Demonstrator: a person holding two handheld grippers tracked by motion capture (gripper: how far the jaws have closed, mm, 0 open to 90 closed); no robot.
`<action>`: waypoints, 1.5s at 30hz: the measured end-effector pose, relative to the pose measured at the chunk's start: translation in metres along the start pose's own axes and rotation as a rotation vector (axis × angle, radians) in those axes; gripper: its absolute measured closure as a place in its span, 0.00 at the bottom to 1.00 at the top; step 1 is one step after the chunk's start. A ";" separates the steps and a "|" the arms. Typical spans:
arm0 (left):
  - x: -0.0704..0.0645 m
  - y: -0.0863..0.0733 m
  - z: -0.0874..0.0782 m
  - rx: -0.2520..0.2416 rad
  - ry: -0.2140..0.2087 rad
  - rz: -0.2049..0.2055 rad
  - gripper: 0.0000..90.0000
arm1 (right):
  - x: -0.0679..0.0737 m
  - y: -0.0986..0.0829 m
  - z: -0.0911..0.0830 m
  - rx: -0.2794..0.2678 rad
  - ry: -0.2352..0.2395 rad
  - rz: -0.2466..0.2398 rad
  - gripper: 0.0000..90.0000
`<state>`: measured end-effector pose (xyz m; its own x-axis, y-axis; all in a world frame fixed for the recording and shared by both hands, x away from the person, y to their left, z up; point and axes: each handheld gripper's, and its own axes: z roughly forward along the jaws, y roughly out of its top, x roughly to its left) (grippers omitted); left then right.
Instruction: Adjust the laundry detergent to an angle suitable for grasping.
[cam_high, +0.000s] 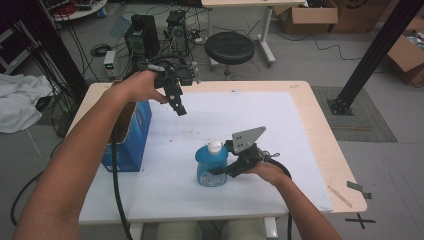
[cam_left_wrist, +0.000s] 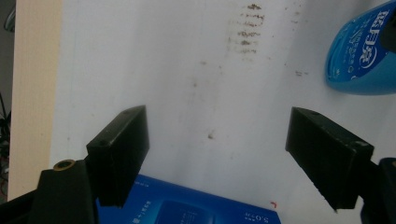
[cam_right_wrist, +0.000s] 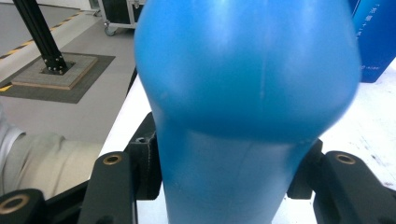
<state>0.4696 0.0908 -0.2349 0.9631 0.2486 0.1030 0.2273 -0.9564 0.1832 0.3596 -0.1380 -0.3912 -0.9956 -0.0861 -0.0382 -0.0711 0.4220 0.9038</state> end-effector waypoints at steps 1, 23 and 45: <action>0.000 0.000 0.000 0.000 0.000 0.000 0.25 | 0.000 0.000 -0.001 0.002 0.000 0.004 0.49; -0.003 0.000 -0.002 -0.006 0.002 0.000 0.25 | 0.002 -0.001 0.001 0.009 -0.003 0.052 0.42; -0.002 -0.001 -0.001 -0.005 0.004 0.002 0.25 | 0.003 -0.001 -0.010 -0.013 -0.042 0.098 0.27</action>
<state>0.4677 0.0911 -0.2342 0.9629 0.2473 0.1077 0.2247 -0.9562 0.1875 0.3570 -0.1476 -0.3885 -0.9994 -0.0067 0.0329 0.0272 0.4148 0.9095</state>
